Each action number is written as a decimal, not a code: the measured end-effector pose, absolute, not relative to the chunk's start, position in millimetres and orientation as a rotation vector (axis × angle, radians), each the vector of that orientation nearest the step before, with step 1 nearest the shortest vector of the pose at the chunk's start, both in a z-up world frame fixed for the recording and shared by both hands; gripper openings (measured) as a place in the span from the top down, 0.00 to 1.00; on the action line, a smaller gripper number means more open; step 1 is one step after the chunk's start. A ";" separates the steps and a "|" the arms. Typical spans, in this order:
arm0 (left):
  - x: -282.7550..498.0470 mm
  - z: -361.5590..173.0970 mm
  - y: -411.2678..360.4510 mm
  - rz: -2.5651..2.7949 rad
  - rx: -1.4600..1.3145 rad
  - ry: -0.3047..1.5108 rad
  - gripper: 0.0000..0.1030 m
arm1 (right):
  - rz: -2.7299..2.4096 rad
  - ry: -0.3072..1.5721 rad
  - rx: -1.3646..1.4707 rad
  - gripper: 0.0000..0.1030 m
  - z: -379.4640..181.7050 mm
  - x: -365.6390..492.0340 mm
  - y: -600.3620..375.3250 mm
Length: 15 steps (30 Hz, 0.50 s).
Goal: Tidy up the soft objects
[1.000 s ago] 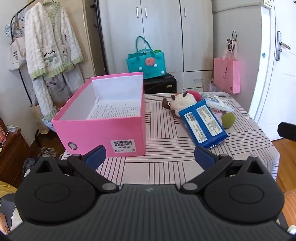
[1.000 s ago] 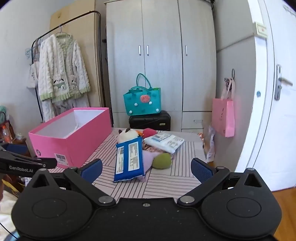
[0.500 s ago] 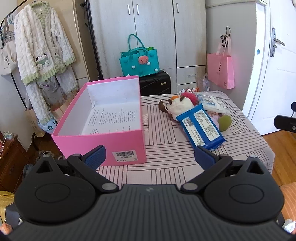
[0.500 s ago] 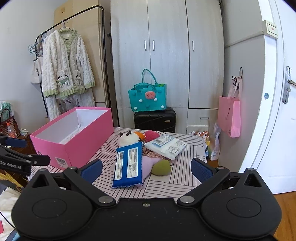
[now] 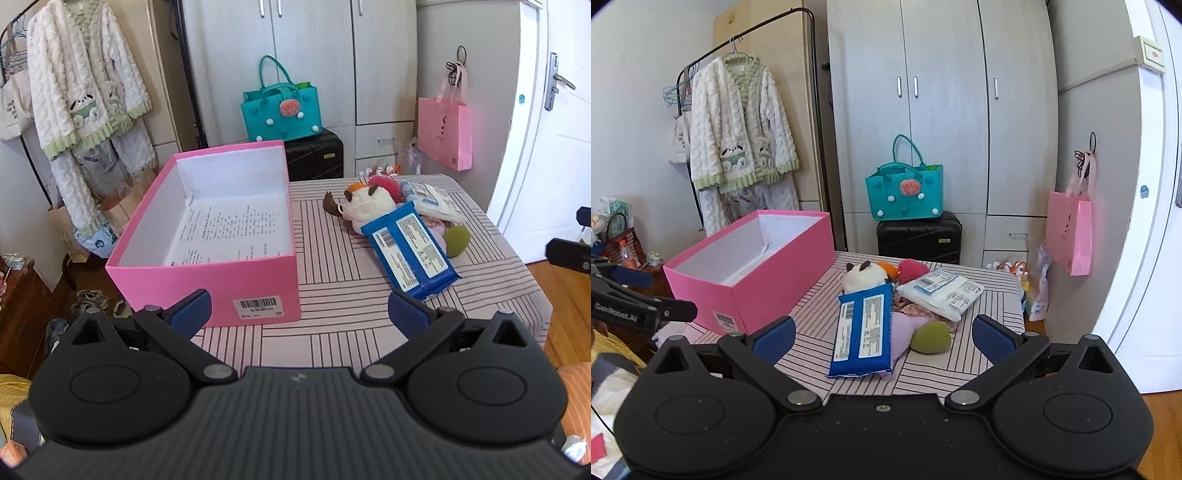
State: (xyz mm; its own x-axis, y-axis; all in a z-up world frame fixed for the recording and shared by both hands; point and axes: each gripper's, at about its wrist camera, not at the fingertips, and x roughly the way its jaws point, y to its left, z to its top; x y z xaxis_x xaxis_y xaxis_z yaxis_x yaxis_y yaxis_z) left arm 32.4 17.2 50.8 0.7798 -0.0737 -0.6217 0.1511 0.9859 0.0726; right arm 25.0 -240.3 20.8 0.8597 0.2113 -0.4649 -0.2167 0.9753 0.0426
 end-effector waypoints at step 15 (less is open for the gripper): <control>27.8 48.5 21.0 -0.131 0.126 0.680 0.00 | 0.208 0.472 -0.040 0.00 19.4 22.6 -238.2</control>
State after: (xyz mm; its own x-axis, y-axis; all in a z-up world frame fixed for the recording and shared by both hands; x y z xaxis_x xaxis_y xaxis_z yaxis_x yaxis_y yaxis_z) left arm 27.8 21.0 48.5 0.7697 -0.0797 -0.6334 0.1617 0.9842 0.0727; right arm 22.6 -238.2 19.4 0.8700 0.1895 -0.4552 -0.2080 0.9781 0.0095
